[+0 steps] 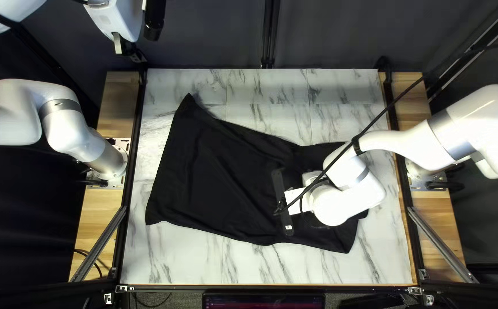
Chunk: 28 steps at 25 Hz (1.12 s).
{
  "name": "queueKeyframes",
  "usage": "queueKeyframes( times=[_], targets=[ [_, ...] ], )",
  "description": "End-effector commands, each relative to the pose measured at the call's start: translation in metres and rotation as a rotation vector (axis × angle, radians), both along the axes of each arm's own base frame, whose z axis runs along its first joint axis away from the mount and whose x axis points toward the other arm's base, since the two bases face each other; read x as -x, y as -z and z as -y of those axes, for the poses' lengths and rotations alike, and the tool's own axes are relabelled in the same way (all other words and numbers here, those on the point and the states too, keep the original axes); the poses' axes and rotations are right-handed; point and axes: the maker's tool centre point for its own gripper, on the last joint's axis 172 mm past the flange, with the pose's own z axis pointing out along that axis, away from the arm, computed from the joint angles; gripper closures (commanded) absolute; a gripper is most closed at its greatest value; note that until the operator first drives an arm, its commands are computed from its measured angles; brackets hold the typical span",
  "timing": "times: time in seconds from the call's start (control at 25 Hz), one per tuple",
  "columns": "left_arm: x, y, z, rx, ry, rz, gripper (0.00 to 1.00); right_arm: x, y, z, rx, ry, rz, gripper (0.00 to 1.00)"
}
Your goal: Fold t-shirt
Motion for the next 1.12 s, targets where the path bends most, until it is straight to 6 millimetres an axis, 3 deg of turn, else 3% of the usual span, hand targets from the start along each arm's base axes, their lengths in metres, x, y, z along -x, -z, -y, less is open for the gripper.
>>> queueKeyframes(
  times=[0.04,0.28,0.4,0.44,0.48,0.52,0.56,0.6,0.64,0.88,1.0,1.12],
  targets=[
    [0.0,0.0,0.0,0.0,0.0,0.0,0.0,-0.001,0.007,-0.004,-0.014,-0.026,-0.01,0.98],
    [0.0,0.0,0.0,0.0,0.0,0.0,0.0,0.009,-0.003,-0.005,-0.012,-0.022,-0.013,0.98],
    [0.0,0.0,0.0,0.0,0.0,0.0,0.0,0.006,0.009,-0.005,-0.017,-0.029,-0.025,0.95],
    [0.0,0.0,0.0,0.0,0.0,0.0,0.0,0.005,0.016,-0.005,-0.023,-0.038,-0.036,0.89],
    [0.0,0.0,0.0,0.0,0.0,0.0,0.0,0.004,0.017,-0.005,-0.026,-0.043,-0.04,0.7],
    [0.0,0.0,0.0,0.0,0.0,0.0,0.0,0.003,0.019,-0.005,-0.031,-0.049,-0.045,0.38],
    [0.0,0.0,0.0,0.0,0.0,0.0,0.0,0.001,0.02,-0.006,-0.036,-0.056,-0.05,0.18],
    [0.0,0.0,0.0,0.0,0.0,0.0,0.0,0.001,0.02,-0.005,-0.038,-0.059,-0.051,0.13],
    [0.0,0.0,0.0,0.0,0.0,0.0,0.0,0.001,0.019,-0.003,-0.041,-0.063,-0.05,0.0],
    [0.0,0.0,0.0,0.0,0.0,0.0,0.0,-0.004,-0.007,0.014,-0.068,-0.067,0.019,0.0],
    [0.0,0.0,0.0,0.0,0.0,0.0,0.0,-0.01,-0.022,0.033,-0.084,-0.07,0.06,0.0],
    [0.0,0.0,0.0,0.0,0.0,0.0,0.0,-0.027,-0.037,0.07,-0.102,-0.064,0.116,0.0]
  ],
)
